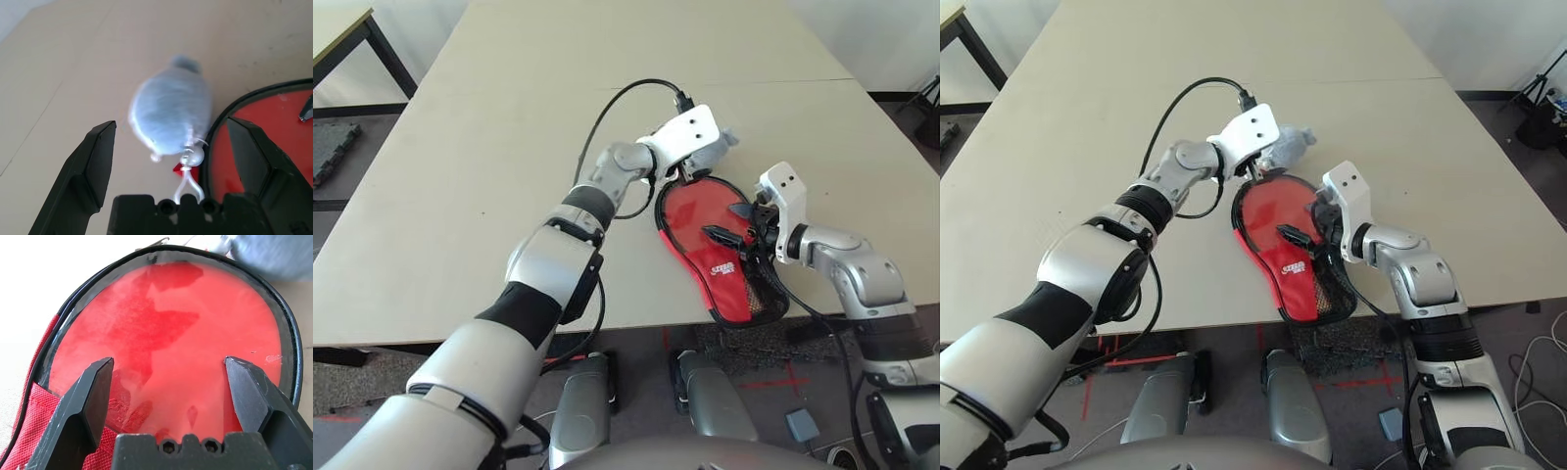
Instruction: Store the ping-pong paddle in its case and zip it.
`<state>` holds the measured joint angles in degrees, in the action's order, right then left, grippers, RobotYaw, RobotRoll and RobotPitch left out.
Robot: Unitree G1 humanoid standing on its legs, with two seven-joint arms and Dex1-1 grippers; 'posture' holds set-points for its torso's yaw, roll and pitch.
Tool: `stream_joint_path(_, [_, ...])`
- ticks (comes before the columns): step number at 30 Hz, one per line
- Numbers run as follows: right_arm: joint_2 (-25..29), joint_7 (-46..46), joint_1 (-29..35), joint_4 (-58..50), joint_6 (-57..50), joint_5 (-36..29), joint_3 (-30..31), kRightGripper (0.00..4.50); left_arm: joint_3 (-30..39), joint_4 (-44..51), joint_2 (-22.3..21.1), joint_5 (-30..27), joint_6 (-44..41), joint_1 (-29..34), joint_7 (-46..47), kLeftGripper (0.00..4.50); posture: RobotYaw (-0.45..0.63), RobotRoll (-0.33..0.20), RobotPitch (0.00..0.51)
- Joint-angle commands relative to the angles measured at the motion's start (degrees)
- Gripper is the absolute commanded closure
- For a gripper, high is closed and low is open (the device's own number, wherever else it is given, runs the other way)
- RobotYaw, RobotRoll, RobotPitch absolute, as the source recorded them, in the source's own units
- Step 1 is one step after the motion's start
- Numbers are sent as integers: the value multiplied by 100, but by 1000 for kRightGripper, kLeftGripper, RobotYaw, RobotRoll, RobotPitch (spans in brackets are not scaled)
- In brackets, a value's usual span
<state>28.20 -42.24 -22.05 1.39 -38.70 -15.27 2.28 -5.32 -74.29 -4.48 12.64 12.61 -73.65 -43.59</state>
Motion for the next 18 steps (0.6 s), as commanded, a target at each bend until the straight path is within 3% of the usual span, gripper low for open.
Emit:
stream_joint_path(1, [-49, -53, 157, 557, -193, 156, 390, 0, -56, 235, -210, -141, -223, 165, -856, 27, 14, 0, 148])
stream_joint_path(9, [69, -173, 38, 762, -28, 194, 332, 0, -317, 1244, -476, -356, -726, 1010, -2244, 27, 24, 0, 139])
stream_joint_path(18, [121, -256, -122, 904, 56, 221, 316, 0, -695, 1894, -218, -312, -1072, 1575, -2031, 27, 21, 0, 139])
